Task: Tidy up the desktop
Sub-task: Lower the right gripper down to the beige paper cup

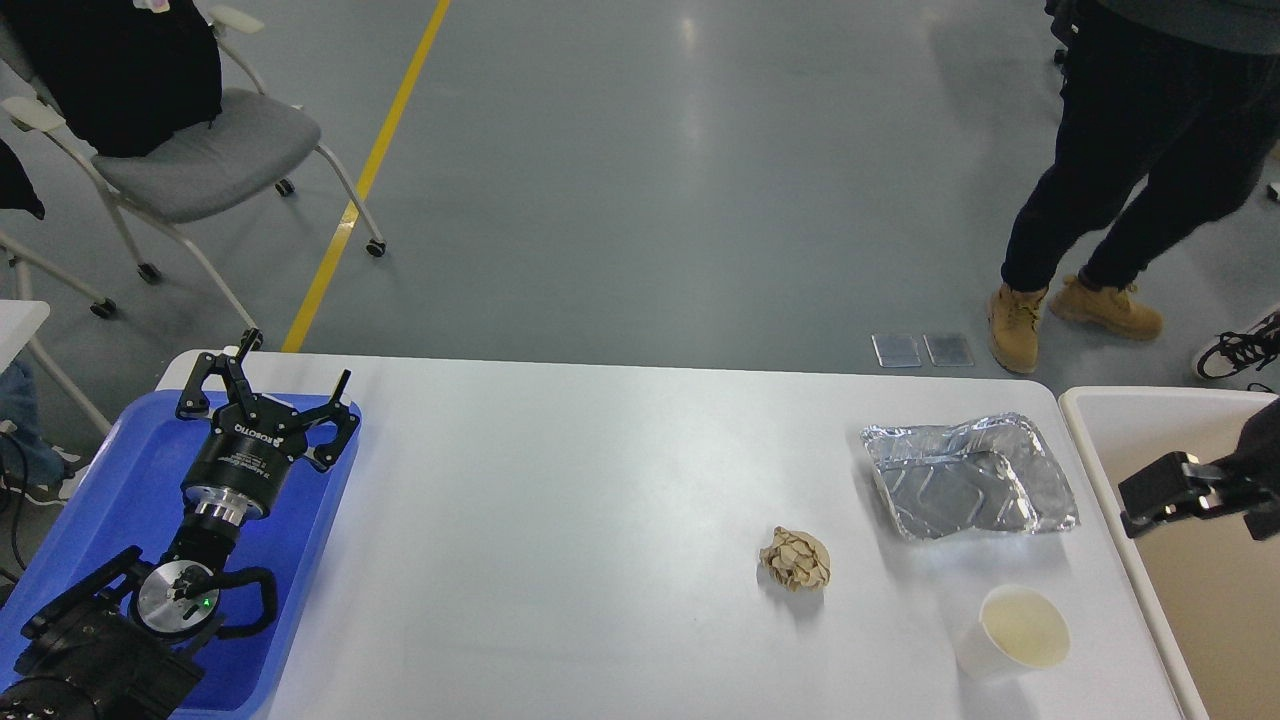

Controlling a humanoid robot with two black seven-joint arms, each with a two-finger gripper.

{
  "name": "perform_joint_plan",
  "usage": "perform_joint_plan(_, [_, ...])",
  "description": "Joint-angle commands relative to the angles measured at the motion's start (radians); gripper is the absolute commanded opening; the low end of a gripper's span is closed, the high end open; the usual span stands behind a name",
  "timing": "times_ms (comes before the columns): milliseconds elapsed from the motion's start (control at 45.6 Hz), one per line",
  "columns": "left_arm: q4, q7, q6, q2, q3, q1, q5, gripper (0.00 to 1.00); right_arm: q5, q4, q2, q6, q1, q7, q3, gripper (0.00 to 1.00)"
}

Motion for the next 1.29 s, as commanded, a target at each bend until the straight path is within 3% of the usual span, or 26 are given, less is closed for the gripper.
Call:
perform_joint_plan(0, [0.000,0.000,0.001,0.000,0.000,-0.001,0.000,0.99,-0.081,-0.022,-0.057,-0.134,-0.231,0.001,0.111,1.00])
perform_joint_plan(263, [0.000,0.000,0.001,0.000,0.000,-0.001,0.000,0.99,-0.146,-0.064,-0.077,-0.199,-0.473,0.001,0.264,1.00])
perform_joint_plan(1273, [0.000,0.000,0.001,-0.001,0.000,-0.001,0.000,0.99,-0.206,-0.222,0.044,-0.343,-0.773,0.004,0.384,0.98])
